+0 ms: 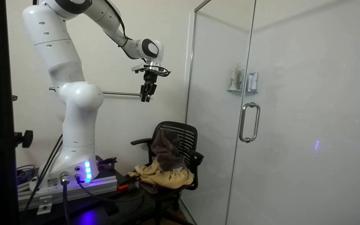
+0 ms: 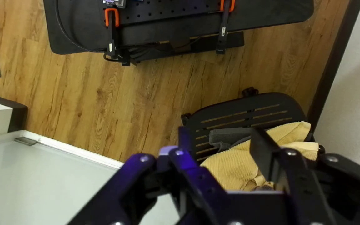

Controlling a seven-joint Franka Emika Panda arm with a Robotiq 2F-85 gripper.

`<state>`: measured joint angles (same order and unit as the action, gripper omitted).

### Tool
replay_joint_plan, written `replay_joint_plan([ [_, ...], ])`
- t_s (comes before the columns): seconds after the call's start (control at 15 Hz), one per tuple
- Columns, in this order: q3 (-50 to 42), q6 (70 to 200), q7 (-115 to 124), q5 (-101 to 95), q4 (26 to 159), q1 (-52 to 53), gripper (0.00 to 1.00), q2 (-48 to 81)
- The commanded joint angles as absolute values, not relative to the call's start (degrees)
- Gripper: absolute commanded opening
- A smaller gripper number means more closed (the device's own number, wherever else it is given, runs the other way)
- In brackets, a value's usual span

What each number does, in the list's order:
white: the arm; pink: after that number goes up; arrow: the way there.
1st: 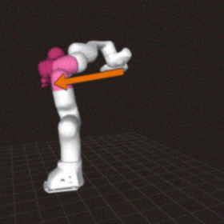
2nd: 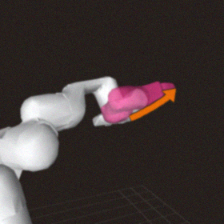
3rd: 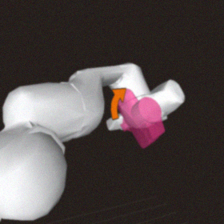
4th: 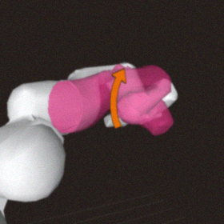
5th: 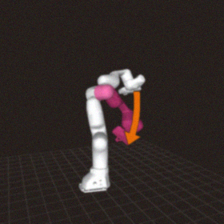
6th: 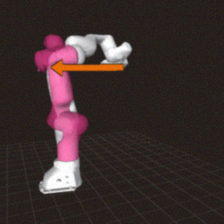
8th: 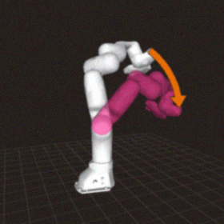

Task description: Open the shower door

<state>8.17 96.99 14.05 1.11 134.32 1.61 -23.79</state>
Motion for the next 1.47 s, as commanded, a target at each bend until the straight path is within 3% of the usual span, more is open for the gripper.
replay_joint_plan([
  [0.0, 7.7, 97.6, 13.7, 0.7, 134.7, 2.1, 0.24, -24.2],
  [0.2, 7.7, 97.6, 13.8, 0.7, 134.8, 2.1, 0.04, -24.3],
  [0.47, 7.7, 96.9, 14.5, 0.9, 134.6, 2.0, 0.00, -24.2],
  [0.53, 7.7, 96.9, 14.2, 0.9, 134.2, 2.1, 0.26, -23.8],
  [0.6, 7.7, 96.9, 14.2, 0.9, 134.2, 2.1, 0.02, -23.8],
  [0.67, 7.7, 96.9, 14.2, 0.9, 134.2, 2.1, 0.08, -23.8],
  [0.73, 8.2, 98.1, 17.1, -0.9, 135.2, 1.1, 0.40, -25.1],
  [1.27, -2.4, 109.2, 21.0, -17.7, 141.8, -10.3, 0.96, -37.6],
  [1.4, -7.1, 112.5, 21.6, -17.0, 141.8, -14.0, 1.00, -36.5],
])
